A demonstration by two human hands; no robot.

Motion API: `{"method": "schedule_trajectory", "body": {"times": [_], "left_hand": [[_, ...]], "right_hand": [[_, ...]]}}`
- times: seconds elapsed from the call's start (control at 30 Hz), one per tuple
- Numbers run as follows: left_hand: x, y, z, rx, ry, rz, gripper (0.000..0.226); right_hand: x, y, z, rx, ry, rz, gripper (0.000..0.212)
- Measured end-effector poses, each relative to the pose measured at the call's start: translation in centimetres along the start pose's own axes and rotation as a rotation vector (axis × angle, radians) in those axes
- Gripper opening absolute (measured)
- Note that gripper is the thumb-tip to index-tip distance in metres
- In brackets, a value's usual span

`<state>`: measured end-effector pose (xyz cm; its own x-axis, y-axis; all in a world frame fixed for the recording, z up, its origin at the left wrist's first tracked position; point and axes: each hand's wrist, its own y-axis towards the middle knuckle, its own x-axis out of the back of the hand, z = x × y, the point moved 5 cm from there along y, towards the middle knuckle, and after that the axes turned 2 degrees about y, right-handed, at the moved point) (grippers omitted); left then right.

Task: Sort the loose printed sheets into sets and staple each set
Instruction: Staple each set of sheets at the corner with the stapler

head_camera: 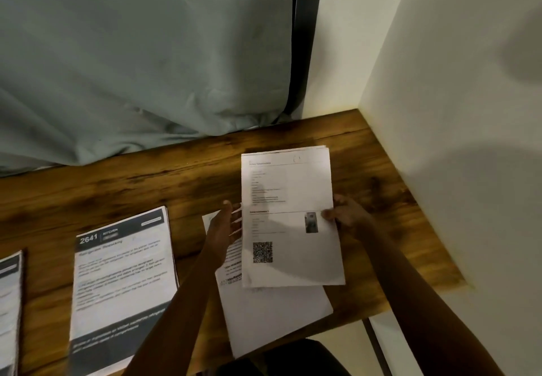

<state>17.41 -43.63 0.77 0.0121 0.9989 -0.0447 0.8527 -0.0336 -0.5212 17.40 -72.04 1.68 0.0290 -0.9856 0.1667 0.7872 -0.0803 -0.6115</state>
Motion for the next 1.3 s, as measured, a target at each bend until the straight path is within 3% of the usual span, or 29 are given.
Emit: {"method": "schedule_trajectory", "body": {"times": [0.23, 0.5, 0.73, 0.87, 0.93, 1.07, 1.2, 1.3], "left_hand": [[0.9, 0.0, 0.9, -0.056, 0.125, -0.107, 0.017], [1.6, -0.8, 2.3, -0.069, 0.283, -0.219, 0.023], [2.7, -0.8, 0.7, -0.123, 0.285, -0.332, 0.027], [3.1, -0.2, 1.3, -0.095, 0.283, -0.312, 0.032], [3.2, -0.2, 1.9, -0.087, 0.267, -0.299, 0.033], [3.3, -0.5, 2.3, -0.115, 0.255, -0.284, 0.030], [3.5, -0.4, 2.3, -0.112, 0.244, -0.285, 0.034], [3.6, -0.3, 2.5, -0.117, 0.247, -0.280, 0.038]], "right_hand": [[-1.9, -1.5, -0.5, 0.049, -0.361, 0.028, 0.038], [-3.3, -1.9, -0.3, 0.204, -0.485, -0.319, 0.027], [-4.9, -3.0, -1.6, 0.156, -0.606, -0.258, 0.027], [-5.9, -3.6, 0.5, 0.384, -0.639, -0.421, 0.043], [-7.6, -3.2, 2.2, 0.562, -0.720, -0.361, 0.048], [-12.7, -1.5, 3.9, 0.781, -0.852, -0.071, 0.052], [-15.5, -0.1, 3.7, 0.829, -0.915, 0.024, 0.054], [-16.2, 0.4, 3.5, 0.837, -0.897, 0.006, 0.050]]}}
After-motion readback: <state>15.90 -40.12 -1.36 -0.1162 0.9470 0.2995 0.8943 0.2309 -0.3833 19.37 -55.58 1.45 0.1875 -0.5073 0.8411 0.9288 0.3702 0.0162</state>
